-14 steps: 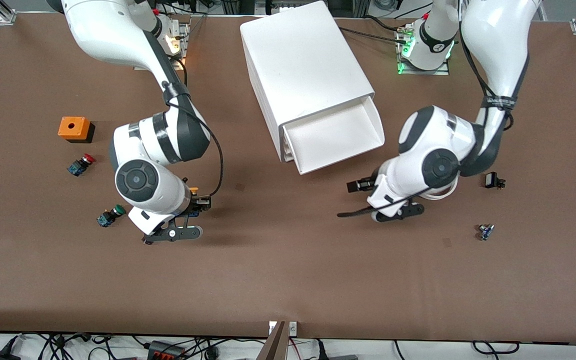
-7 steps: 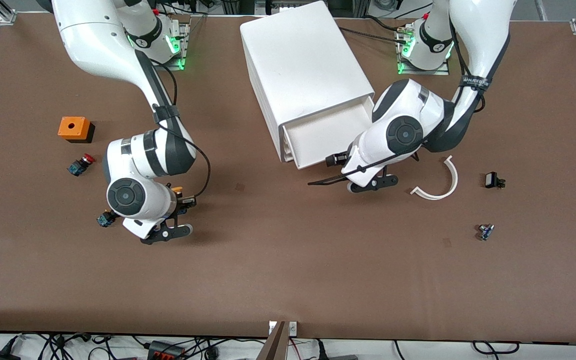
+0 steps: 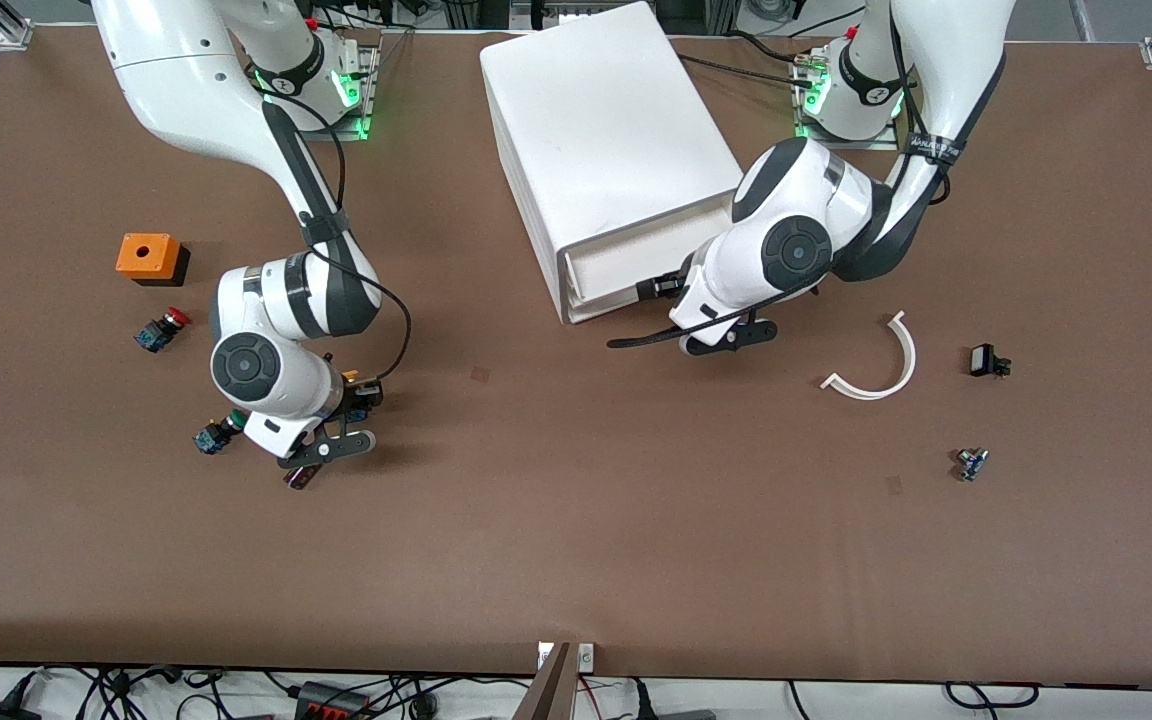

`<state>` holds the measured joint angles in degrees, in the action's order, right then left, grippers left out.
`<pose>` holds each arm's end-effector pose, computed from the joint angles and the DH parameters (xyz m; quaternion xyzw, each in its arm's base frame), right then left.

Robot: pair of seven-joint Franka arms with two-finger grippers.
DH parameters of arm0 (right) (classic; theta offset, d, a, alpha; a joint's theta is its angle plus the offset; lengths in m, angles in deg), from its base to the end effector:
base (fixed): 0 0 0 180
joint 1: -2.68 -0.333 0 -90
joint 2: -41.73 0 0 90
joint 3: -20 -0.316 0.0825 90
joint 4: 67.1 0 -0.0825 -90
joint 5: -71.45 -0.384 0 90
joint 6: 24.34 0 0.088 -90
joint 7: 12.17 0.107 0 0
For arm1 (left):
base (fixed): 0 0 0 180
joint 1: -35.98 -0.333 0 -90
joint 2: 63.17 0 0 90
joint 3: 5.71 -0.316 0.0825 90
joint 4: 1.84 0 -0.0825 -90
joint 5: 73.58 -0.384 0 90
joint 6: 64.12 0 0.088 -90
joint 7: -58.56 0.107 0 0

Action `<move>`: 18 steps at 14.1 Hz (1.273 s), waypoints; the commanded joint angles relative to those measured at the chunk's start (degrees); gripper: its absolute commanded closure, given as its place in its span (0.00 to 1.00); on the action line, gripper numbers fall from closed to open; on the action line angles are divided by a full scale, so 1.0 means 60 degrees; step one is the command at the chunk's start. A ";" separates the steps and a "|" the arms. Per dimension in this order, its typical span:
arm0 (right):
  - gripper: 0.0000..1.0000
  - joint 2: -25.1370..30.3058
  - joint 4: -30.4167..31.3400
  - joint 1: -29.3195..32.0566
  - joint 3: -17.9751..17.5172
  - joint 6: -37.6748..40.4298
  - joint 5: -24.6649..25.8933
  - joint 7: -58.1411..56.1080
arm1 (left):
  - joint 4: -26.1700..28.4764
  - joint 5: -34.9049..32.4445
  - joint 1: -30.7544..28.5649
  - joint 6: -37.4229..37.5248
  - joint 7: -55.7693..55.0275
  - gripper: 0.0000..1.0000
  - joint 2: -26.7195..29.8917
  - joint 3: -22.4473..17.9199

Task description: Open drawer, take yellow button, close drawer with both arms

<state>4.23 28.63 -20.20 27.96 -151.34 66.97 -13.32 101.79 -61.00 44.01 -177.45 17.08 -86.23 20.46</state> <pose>0.6449 0.1841 0.2181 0.9906 0.1266 -0.0488 0.0189 0.5154 -0.3437 0.3306 0.9706 0.1219 -0.1899 0.0841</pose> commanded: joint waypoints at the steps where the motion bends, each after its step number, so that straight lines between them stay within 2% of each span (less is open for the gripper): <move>1: 1.00 0.0287 0.0861 -0.0025 -0.0097 -0.0761 -0.0117 -0.0248 | 0.0569 0.0364 -0.0152 -0.0082 -0.0233 0.00 0.0547 0.0398; 2: 1.00 0.0214 0.0846 -0.0011 -0.0097 -0.0762 -0.0117 -0.0262 | 0.0598 0.0364 -0.0167 -0.0082 -0.0248 0.00 0.0548 0.0573; 3: 0.79 0.0199 0.0832 0.0018 -0.0097 -0.0762 -0.0117 -0.0190 | 0.0599 0.0379 -0.0167 -0.0082 -0.0263 0.00 0.0548 0.0633; 4: 0.11 0.0199 0.0774 0.0047 -0.0082 -0.0690 -0.0117 -0.0102 | 0.0599 0.0509 -0.0167 -0.0067 -0.0249 0.00 0.0548 0.0633; 5: 0.00 0.0257 0.0701 0.0048 -0.0082 -0.0660 -0.0117 -0.0087 | 0.0613 0.0569 -0.0181 -0.0038 -0.0263 0.00 0.0577 0.0633; 7: 0.00 0.0491 0.0234 0.0047 -0.0039 -0.0020 -0.0088 0.0103 | 0.0613 0.0569 -0.0167 -0.0038 -0.0249 0.00 0.0577 0.0633; 11: 0.00 0.0550 -0.1917 0.0092 0.0253 0.2397 -0.0073 0.0703 | 0.0760 0.0569 -0.0167 0.0021 -0.0248 0.00 0.0577 0.0750; 13: 0.00 0.0638 -0.2593 0.0106 0.0386 0.3088 -0.0058 0.0821 | 0.0760 0.0569 -0.0152 0.0035 -0.0263 0.00 0.0577 0.0765; 16: 0.00 0.1222 -0.2816 0.0092 0.0796 0.3587 0.0015 0.0793 | 0.0716 0.0569 -0.0210 0.0035 -0.0103 0.00 0.0577 0.0765; 18: 0.00 0.1588 -0.2831 0.0121 0.1263 0.3837 0.0000 0.0734 | 0.0468 0.0468 -0.0633 0.0035 -0.0058 0.00 0.0562 0.0750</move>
<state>11.35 11.64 -19.83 33.73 -130.39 67.00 -9.26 104.31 -59.16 43.24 -177.48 15.77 -84.95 24.28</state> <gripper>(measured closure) 0.000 0.000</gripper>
